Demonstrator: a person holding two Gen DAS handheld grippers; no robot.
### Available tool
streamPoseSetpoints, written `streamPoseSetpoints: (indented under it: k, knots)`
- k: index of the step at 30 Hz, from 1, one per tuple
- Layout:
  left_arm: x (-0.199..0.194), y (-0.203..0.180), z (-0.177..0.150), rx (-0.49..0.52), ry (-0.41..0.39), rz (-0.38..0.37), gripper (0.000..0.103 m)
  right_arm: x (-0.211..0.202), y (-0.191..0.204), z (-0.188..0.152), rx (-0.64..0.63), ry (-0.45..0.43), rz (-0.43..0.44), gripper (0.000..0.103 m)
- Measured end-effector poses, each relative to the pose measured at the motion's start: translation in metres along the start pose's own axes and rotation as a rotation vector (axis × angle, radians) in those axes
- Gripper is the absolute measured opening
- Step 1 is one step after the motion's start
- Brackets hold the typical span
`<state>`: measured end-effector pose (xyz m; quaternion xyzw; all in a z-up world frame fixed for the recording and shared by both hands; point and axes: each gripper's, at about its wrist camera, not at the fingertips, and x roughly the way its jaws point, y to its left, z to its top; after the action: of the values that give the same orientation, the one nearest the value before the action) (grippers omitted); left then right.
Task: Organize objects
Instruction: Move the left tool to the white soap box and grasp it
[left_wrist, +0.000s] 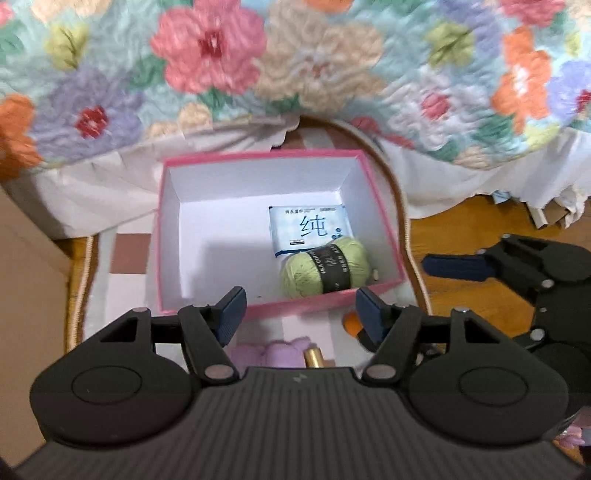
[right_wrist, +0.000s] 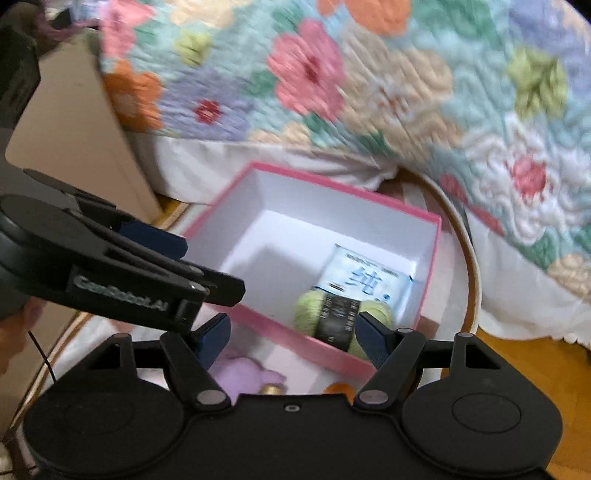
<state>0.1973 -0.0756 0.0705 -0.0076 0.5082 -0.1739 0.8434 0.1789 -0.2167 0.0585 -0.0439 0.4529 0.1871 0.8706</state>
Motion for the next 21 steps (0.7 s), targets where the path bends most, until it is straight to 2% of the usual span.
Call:
streamPoseSetpoints:
  k: [3,5,9,15,21]
  knots:
    - [-0.035,-0.007,0.001,0.011,-0.001,0.024,0.065,-0.031,0.018,0.000,-0.049,-0.016,0.042,0.079]
    - [-0.056,-0.009,0.000,0.018,-0.002,0.005,0.065,-0.052,0.030,-0.002,-0.095,-0.034,0.066,0.079]
    - [-0.078,-0.010,-0.011,0.040,-0.003,0.011,0.065,-0.083,0.052,-0.009,-0.173,-0.077,0.112,0.079]
    - [-0.072,0.014,-0.048,-0.012,-0.009,-0.014,0.066,-0.088,0.078,-0.037,-0.200,-0.087,0.168,0.079]
    - [-0.037,0.038,-0.087,-0.014,0.057,-0.018,0.065,-0.057,0.089,-0.074,-0.164,-0.097,0.213,0.079]
